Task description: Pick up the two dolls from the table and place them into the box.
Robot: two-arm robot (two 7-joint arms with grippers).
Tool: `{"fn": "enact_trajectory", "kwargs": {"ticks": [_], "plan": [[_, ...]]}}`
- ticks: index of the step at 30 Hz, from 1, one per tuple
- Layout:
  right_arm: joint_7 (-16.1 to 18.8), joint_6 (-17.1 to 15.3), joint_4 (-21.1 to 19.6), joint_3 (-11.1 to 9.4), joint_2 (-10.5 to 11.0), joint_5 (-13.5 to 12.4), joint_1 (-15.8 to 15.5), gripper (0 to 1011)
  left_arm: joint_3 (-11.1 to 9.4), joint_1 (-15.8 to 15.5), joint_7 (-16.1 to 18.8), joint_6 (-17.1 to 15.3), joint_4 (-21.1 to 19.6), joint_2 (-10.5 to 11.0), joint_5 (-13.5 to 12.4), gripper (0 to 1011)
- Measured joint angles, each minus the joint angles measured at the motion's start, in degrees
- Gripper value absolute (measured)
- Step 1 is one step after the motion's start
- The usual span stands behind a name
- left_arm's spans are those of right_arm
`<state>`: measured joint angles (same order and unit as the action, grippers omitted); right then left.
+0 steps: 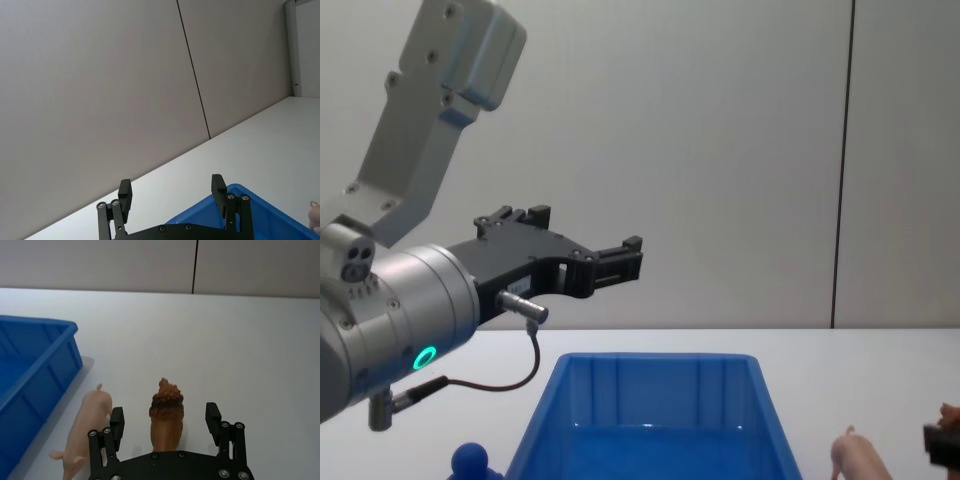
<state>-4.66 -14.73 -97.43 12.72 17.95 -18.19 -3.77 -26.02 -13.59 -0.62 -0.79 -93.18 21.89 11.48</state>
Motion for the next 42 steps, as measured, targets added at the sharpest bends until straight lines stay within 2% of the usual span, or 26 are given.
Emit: {"fn": "enact_trajectory", "kwargs": {"ticks": [7, 13, 19, 21, 22, 24, 25, 30, 31, 33, 42], "plan": [[-0.23, -1.1, 2.17, 0.59, -1.1, 0.42, 0.09, 998, 0.0, 0.0, 0.0, 0.0, 0.0, 0.0, 0.0, 1002], [-0.3, -1.72, 3.37, 0.89, -1.74, 0.55, 0.17, 881, 0.0, 0.0, 0.0, 0.0, 0.0, 0.0, 0.0, 1002], [-0.92, -2.14, 4.02, 1.08, -2.24, 0.57, -0.04, 684, 0.0, 0.0, 0.0, 0.0, 0.0, 0.0, 0.0, 1002], [-1.1, -2.13, 4.05, 1.11, -2.31, 0.63, -0.15, 664, 0.0, 0.0, 0.0, 0.0, 0.0, 0.0, 0.0, 1002], [-1.34, -2.11, 4.06, 1.14, -2.37, 0.72, -0.3, 601, 0.0, 0.0, 0.0, 0.0, 0.0, 0.0, 0.0, 1002], [-1.66, -1.84, 4.01, 1.17, -2.44, 0.97, -0.57, 564, 0.0, 0.0, 0.0, 0.0, 0.0, 0.0, 0.0, 1002], [-1.81, -1.72, 3.94, 1.17, -2.45, 1.05, -0.67, 503, 0.0, 0.0, 0.0, 0.0, 0.0, 0.0, 0.0, 1002], [-2.56, -0.74, 3.03, 1.2, -2.45, 1.73, -1.37, 361, 0.0, 0.0, 0.0, 0.0, 0.0, 0.0, 0.0, 1002], [-2.78, -0.36, 2.67, 1.21, -2.43, 2.02, -1.6, 307, 0.0, 0.0, 0.0, 0.0, 0.0, 0.0, 0.0, 1002], [-3.07, 0.33, 2.01, 1.22, -2.37, 2.49, -1.96, 278, 0.0, 0.0, 0.0, 0.0, 0.0, 0.0, 0.0, 1002], [-2.76, 3.18, -0.73, 1.2, -2.0, 3.81, -3.03, 276, 0.0, 0.0, 0.0, 0.0, 0.0, 0.0, 0.0, 1002]]}}
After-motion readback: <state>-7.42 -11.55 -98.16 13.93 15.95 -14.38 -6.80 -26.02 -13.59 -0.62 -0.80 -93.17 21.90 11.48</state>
